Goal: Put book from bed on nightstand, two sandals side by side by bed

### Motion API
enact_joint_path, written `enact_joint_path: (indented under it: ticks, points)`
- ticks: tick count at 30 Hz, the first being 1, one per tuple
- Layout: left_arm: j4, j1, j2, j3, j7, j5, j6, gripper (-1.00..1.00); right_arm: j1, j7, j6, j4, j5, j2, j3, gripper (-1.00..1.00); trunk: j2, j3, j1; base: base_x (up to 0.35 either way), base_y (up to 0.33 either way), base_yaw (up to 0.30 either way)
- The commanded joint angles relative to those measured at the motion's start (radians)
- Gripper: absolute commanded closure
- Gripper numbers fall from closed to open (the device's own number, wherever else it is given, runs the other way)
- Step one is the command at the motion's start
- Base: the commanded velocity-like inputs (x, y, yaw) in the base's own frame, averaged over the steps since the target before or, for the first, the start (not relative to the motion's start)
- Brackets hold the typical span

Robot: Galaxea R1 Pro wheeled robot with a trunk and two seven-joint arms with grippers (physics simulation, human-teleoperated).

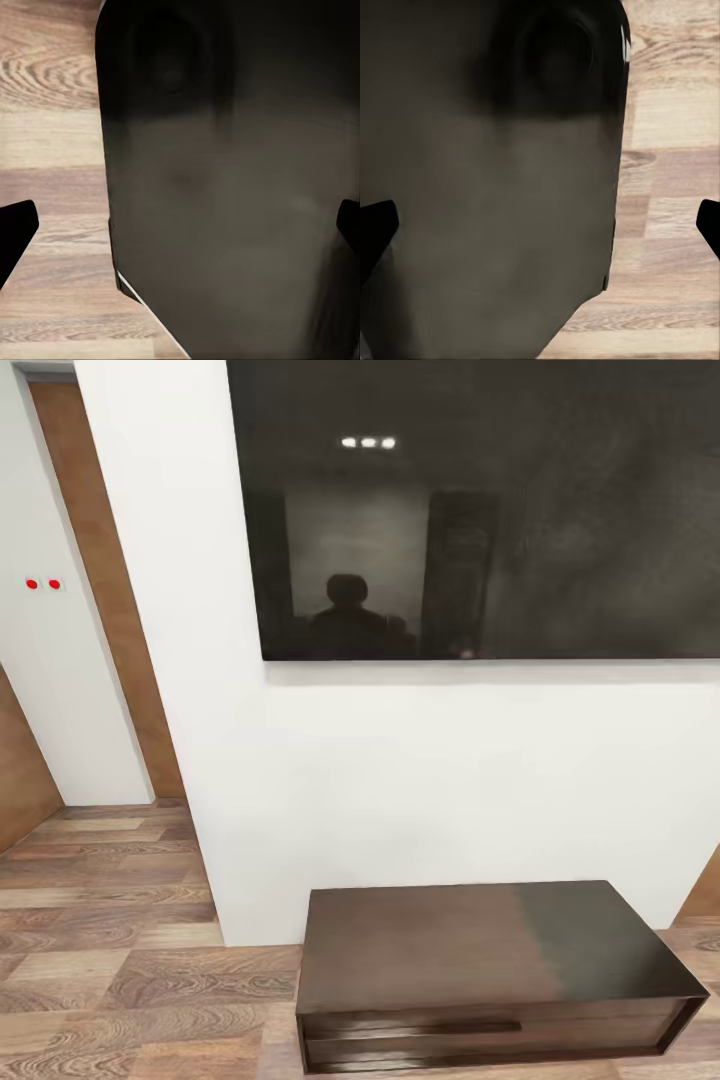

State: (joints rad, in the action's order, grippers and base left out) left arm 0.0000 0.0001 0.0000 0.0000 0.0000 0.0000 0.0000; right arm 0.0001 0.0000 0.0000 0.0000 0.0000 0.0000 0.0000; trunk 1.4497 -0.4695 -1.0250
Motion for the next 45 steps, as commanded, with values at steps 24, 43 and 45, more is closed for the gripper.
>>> enact_joint_path:
  ticks: [24,43,45]
  points:
    - [-0.062,-0.003,-0.005,-0.001,-0.002,-0.002,-0.004,-1.0,-0.002,0.016,0.013,0.001,-0.008,-0.002,-0.008,-1.0,0.0,0.0,0.0,0.0,0.0,-0.007]
    - [-0.063,-0.003,-0.006,-0.001,-0.002,-0.002,-0.005,-1.0,-0.002,0.011,0.011,0.002,-0.008,-0.002,-0.009,-1.0,0.0,0.0,0.0,0.0,0.0,-0.232]
    - [-0.063,-0.003,-0.006,-0.002,-0.002,-0.002,-0.005,-1.0,-0.002,0.011,0.011,0.002,-0.008,-0.002,-0.009,-1.0,0.0,0.0,0.0,0.0,0.0,-0.257]
